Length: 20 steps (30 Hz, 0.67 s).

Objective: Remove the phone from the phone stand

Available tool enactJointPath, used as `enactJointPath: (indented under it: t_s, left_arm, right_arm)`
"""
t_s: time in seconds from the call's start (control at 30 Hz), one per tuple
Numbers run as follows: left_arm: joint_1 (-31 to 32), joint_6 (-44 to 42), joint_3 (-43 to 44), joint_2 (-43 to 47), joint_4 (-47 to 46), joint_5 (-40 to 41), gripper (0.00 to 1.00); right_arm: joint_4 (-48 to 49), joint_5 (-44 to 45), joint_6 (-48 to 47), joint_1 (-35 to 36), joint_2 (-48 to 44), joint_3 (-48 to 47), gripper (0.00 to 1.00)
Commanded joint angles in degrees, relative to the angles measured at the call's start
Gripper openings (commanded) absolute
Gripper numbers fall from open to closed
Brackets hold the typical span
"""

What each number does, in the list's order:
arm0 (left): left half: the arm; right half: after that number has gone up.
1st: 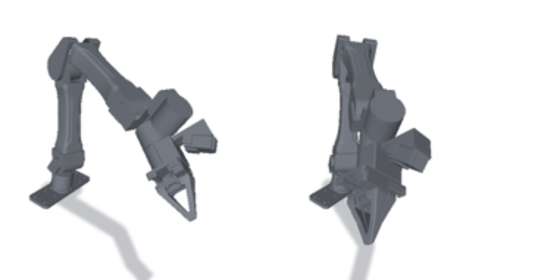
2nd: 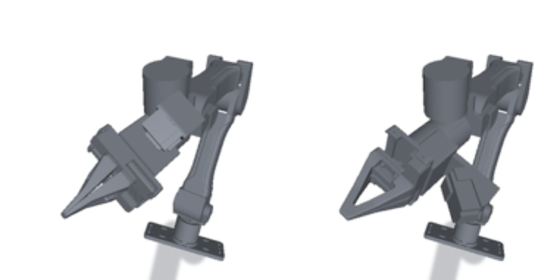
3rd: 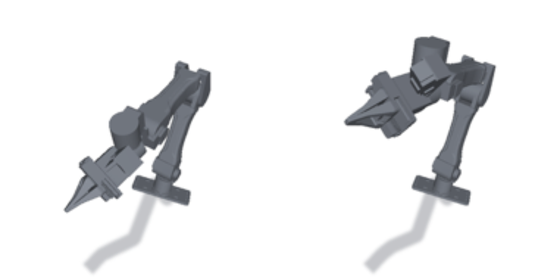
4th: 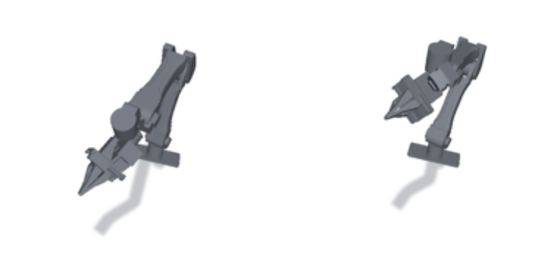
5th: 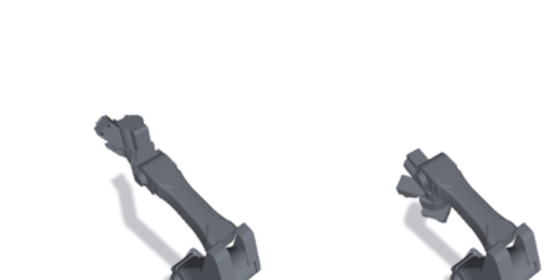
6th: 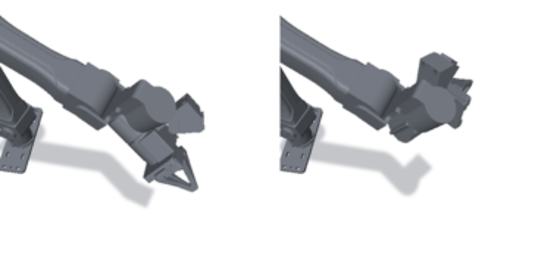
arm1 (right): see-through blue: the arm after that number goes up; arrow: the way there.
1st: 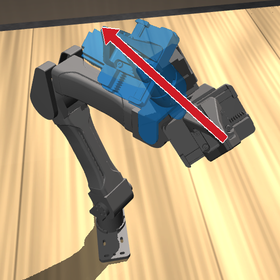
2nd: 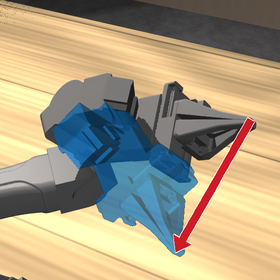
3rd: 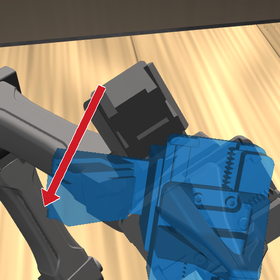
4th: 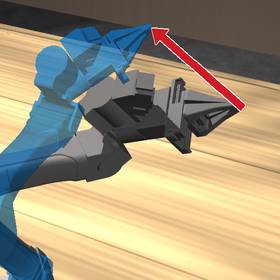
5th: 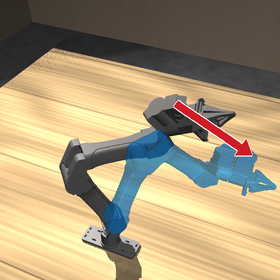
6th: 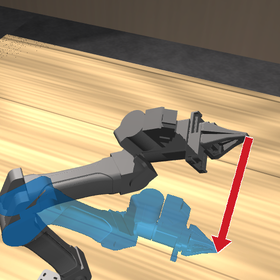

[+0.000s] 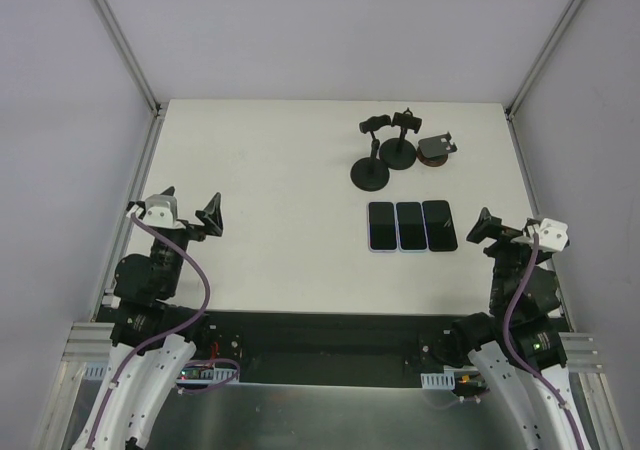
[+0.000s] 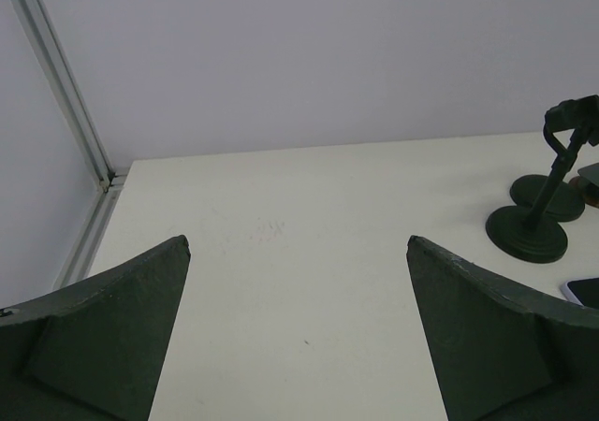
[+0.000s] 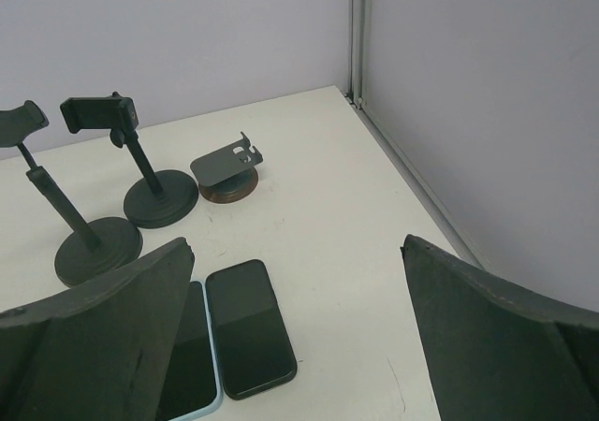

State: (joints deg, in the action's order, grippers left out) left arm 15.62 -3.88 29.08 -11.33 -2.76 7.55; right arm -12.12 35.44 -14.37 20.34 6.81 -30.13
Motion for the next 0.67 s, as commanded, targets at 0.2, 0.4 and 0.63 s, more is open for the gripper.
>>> enactJointPath:
  t_s: [0.2, 0.4, 0.63]
  left_arm:
    - [-0.85, -0.16, 0.45, -1.32, -2.95, -0.43, 0.99]
    - [-0.85, -0.25, 0.45, -1.41, -2.86, 0.27, 0.99]
    - [-1.20, 0.28, 0.45, -1.94, -2.86, -0.43, 0.99]
  right_arm:
    - [4.21, -1.16, -1.27, -0.21, -0.57, 0.33, 0.96]
    - [4.65, -1.34, -1.36, -0.21, -0.04, 0.42, 0.96]
    - [4.65, -0.90, -1.63, -0.30, -0.57, 0.60, 0.96]
